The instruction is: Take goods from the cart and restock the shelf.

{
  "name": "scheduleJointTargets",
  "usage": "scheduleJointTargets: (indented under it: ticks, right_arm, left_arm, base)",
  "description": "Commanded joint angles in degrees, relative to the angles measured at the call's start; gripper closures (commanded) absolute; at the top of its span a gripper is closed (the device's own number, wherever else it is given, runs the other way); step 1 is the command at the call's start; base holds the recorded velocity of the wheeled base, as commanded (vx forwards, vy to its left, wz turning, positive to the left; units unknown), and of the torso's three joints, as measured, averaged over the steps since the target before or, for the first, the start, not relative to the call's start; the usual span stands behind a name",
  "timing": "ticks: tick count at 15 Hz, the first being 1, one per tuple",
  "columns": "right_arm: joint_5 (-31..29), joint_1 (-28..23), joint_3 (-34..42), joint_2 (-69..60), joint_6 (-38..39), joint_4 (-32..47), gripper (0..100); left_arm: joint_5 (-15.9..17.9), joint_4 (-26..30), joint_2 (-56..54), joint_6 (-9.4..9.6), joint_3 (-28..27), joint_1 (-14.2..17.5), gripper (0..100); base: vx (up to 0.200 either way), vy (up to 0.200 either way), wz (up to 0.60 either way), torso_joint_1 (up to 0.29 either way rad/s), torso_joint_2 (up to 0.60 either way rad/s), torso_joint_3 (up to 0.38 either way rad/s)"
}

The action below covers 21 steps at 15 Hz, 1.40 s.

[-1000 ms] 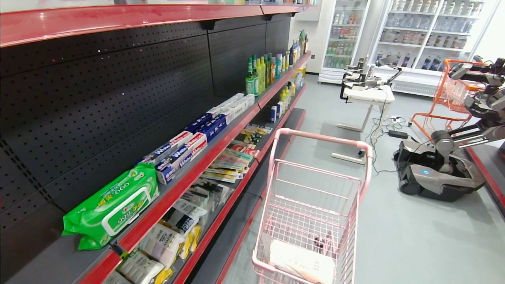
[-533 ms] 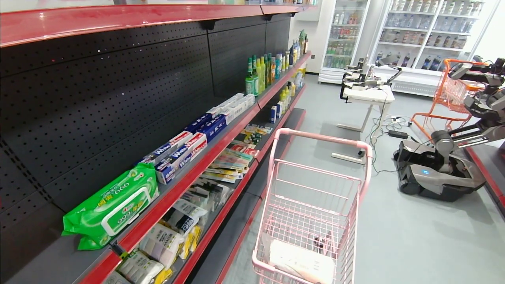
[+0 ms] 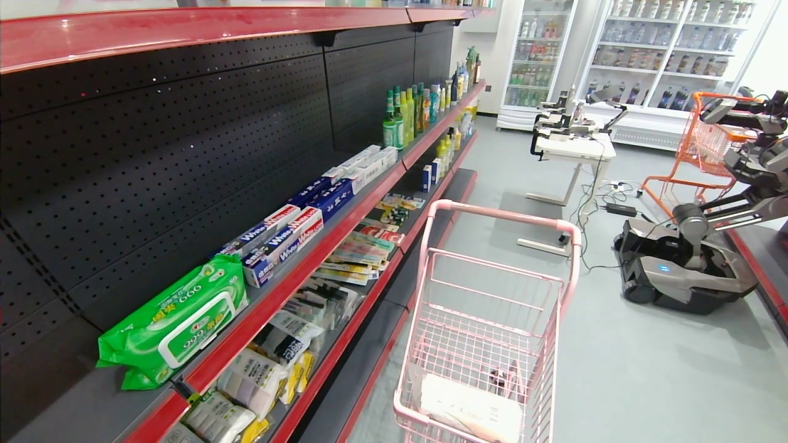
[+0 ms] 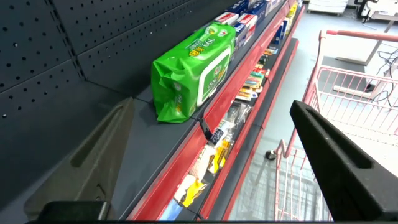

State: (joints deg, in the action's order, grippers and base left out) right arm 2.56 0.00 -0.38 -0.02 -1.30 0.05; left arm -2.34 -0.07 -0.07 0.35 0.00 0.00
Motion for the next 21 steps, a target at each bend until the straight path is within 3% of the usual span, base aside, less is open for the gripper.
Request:
scheduleJointTargets:
  ticks: [1,2,4,9,19,21]
  right_arm:
    - [1.0,0.1,-2.8,1.5,-0.1,-0.1,0]
    - [0.4,-0.1,-14.6,16.2,3.0,-0.5,0]
    - [1.2,0.5,-20.8,22.9,2.7,0.0,0]
    - [0.7,0.1,-16.1,25.9,-0.5,0.3,0]
    - [-0.5,0.3,-18.9,46.3,-8.2,0.5,0]
    - [-0.4,0.6,-20.1,55.6,-8.5,0.1,0]
  left_arm:
    - [0.0,0.0,0.1,0.0,0.0,0.0,0]
    - [0.1,0.0,0.1,0.09,0.0,0.0,0]
    - [0.1,0.0,0.1,0.09,0.0,0.0,0]
    - [0.1,0.0,0.1,0.0,0.0,0.0,0]
    - [0.0,0.0,0.1,0.0,0.0,0.0,0]
    - [0.1,0.0,0.1,0.09,0.0,0.0,0]
  base:
    - [0.0,0.0,0.0,0.0,0.0,0.0]
    - [0.0,0.0,0.0,0.0,0.0,0.0]
    - [0.0,0.0,0.0,0.0,0.0,0.0]
    - [0.0,0.0,0.0,0.0,0.0,0.0]
    - [0.0,0.0,0.0,0.0,0.0,0.0]
    - [0.0,0.0,0.0,0.0,0.0,0.0]
